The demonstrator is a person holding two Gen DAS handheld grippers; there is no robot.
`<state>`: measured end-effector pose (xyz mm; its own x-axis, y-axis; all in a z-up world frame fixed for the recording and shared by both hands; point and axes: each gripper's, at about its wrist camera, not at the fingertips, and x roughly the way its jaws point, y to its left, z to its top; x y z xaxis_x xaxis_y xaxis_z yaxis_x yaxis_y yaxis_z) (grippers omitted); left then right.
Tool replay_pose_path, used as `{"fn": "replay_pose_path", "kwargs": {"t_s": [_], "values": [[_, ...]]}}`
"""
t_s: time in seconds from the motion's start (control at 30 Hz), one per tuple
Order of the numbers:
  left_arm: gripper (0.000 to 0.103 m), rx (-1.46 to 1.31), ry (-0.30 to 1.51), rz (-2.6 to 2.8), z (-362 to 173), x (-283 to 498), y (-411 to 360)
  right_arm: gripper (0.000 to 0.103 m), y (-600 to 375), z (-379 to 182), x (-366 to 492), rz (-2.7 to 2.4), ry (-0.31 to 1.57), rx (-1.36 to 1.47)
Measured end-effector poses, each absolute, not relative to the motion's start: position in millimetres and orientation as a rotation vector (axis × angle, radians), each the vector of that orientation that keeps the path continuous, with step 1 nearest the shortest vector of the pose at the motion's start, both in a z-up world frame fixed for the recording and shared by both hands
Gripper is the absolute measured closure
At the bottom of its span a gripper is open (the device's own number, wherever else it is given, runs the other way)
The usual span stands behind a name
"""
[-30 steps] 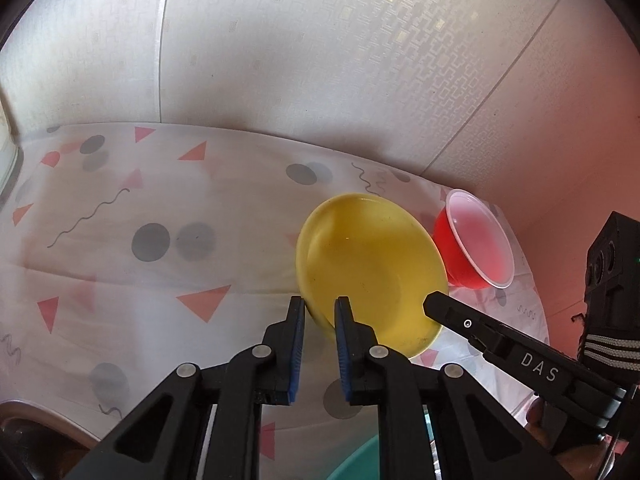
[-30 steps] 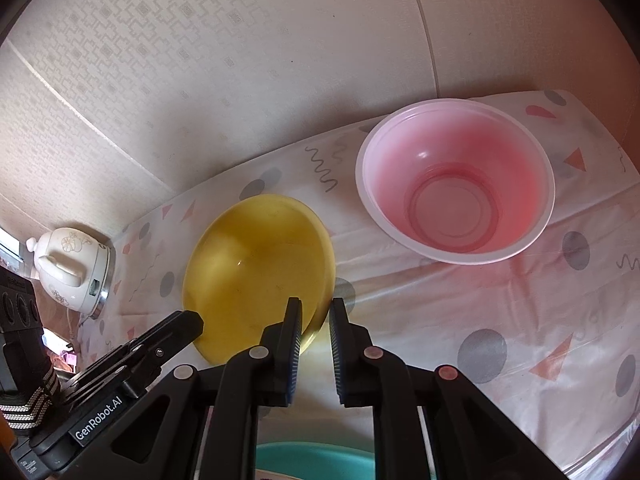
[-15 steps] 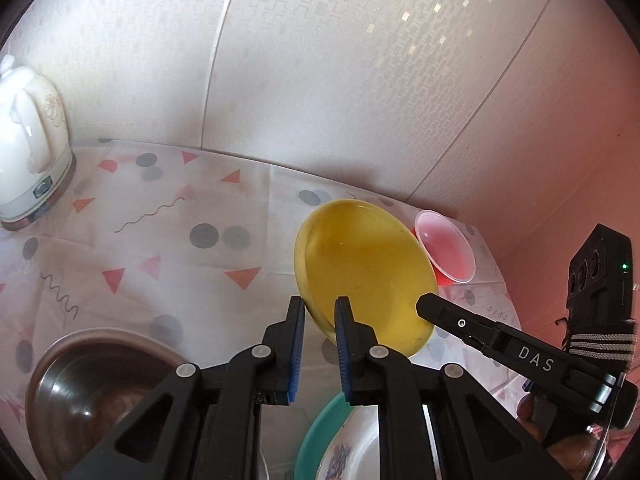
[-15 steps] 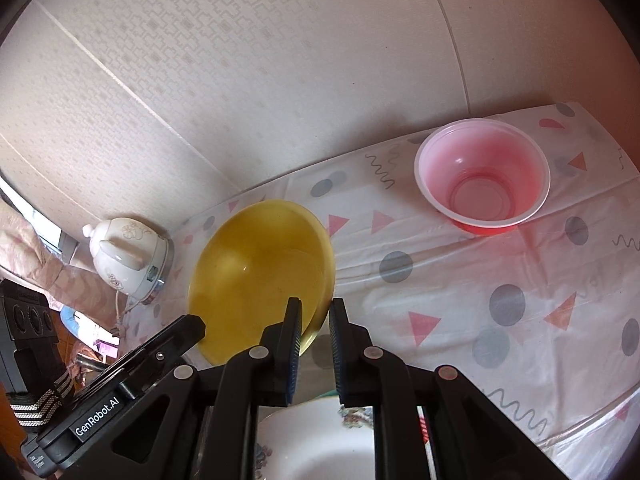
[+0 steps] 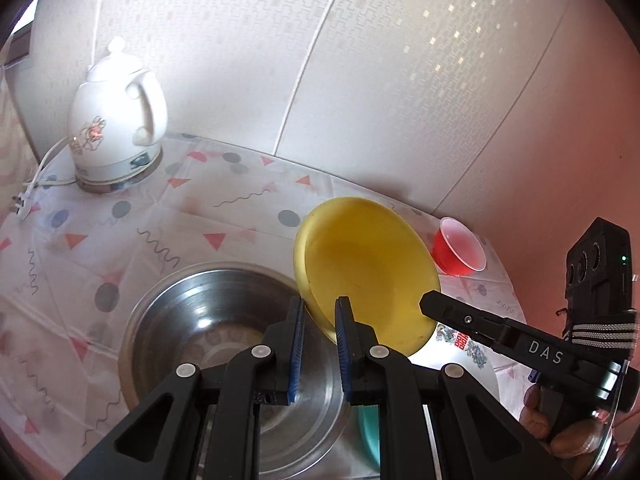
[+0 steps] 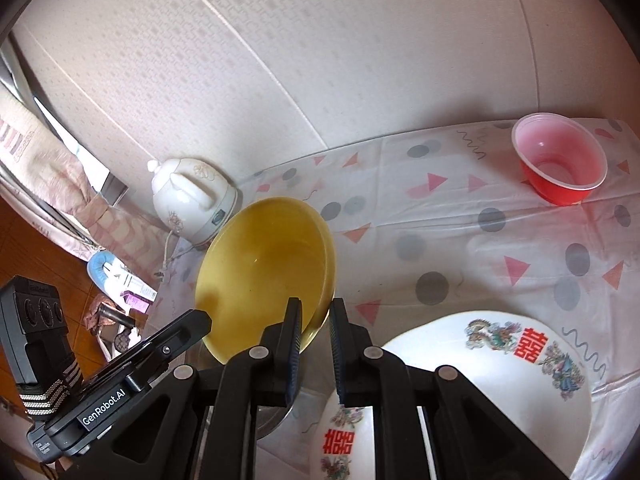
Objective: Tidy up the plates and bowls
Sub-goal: 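Lower the yellow bowl into the steel bowl and open the left gripper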
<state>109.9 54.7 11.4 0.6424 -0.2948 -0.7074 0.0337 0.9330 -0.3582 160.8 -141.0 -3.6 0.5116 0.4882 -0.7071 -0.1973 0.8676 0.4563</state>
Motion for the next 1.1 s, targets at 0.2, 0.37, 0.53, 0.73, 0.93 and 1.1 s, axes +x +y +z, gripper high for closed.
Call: {"fn": "replay_pose_path", "kwargs": {"t_s": [0.2,0.37,0.53,0.73,0.93,1.1], "values": [[0.088,-0.365,0.872,-0.122,1.5,83.7,91.5,0.089,-105.0,-14.2,148.2,0.496,0.992,0.292],[0.088,-0.379,0.903,-0.075,-10.7,72.1,107.9,0.089,-81.8,-28.1,143.3,0.527,1.04,0.244],[0.088,-0.378,0.929,-0.046,-23.4,66.4,115.1,0.088,-67.2,-40.8,141.1,0.529,1.079,0.204],[0.088,-0.385,0.958,-0.031,-36.2,64.2,119.0,0.087,-59.1,-49.0,140.2,0.514,1.106,0.161],[0.087,-0.369,0.989,-0.021,-43.8,68.5,117.1,0.086,-53.6,-52.6,141.0,0.496,1.11,0.112],[0.088,-0.357,0.994,-0.022,-45.1,71.1,116.8,0.08,-52.2,-55.1,141.2,0.476,1.108,0.093]]}}
